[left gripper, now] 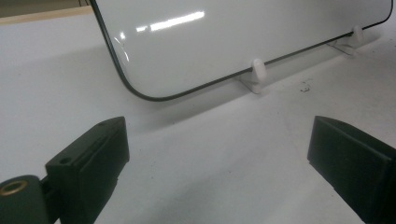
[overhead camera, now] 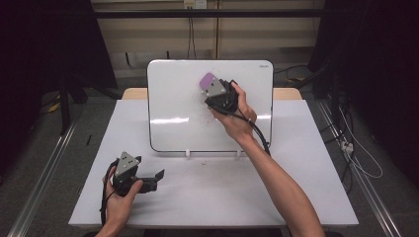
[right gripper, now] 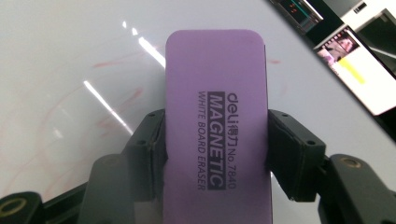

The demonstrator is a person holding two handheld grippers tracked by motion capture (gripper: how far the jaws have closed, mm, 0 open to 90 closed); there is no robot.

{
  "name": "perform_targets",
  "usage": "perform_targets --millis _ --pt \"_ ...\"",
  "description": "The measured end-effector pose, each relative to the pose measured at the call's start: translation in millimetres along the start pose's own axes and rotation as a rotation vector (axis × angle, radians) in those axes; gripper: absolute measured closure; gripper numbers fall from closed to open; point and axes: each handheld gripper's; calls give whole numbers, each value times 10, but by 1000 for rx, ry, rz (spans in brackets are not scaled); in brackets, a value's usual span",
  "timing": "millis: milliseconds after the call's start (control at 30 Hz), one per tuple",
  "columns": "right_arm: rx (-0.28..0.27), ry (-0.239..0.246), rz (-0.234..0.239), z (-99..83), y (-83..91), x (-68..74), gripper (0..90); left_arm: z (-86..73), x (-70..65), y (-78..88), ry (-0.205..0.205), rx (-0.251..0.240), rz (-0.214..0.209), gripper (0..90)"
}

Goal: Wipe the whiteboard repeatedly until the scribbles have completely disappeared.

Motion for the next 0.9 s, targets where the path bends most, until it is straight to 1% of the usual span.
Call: perform_targets --millis 67,100,167,233,300,367,400,467,500,533,600,633,667,700,733,767,800,833,867,900 --pt "-5 -16 -42 67 -40 -139 417 0 2 5 -5 -2 0 54" --pt "-2 -32 -48 92 -59 -205 417 0 5 11 -10 2 -2 54" --pt "-4 -52 -85 148 -87 -323 417 -4 9 15 -8 -2 -2 54" --pt "-6 -69 -99 205 -106 -418 417 -5 17 15 -5 1 -2 54" --pt "1 -76 -103 235 -122 -448 417 -6 17 18 0 -2 -1 54" --pt "-5 -51 -120 228 -123 -394 417 -6 17 18 -2 -5 -3 54" --pt "-6 -51 -111 222 -115 -359 417 -3 15 17 -2 -4 -2 54" --pt "-4 -31 -94 203 -102 -262 417 0 14 16 -11 2 0 54" --pt "0 -6 -69 177 -91 -141 417 2 10 14 -10 2 -1 54" --pt "0 -6 -69 177 -91 -141 417 2 8 15 -11 3 0 54" --pt "-4 18 -48 140 -69 -20 417 2 5 17 -13 4 1 54" --pt "-4 27 -40 123 -65 17 417 1 1 25 -10 -1 4 54" --pt "0 33 -29 101 -53 81 417 1 2 27 -13 -1 6 54" --pt "-3 54 -8 64 -30 180 417 0 6 25 -12 -1 7 54" --pt "-3 54 -8 64 -30 180 417 -1 9 21 -7 -2 7 54" --pt "-7 59 4 48 -23 227 417 -2 15 16 -7 3 8 54" --pt "-5 77 15 2 5 364 417 -3 19 13 -11 7 8 54" --pt "-5 77 15 2 5 364 417 -3 18 5 -6 4 7 54" --pt "-10 108 38 -27 24 499 417 -2 18 2 -4 5 7 54" --pt "-11 109 40 -28 23 534 416 -2 18 1 -4 3 6 54"
Point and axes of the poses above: each handheld gripper's, and its own axes: y roughly backward along the jaws, z roughly out of its top, x roughly to its left, and after that the axes turned 11 degrees about -y, right-handed
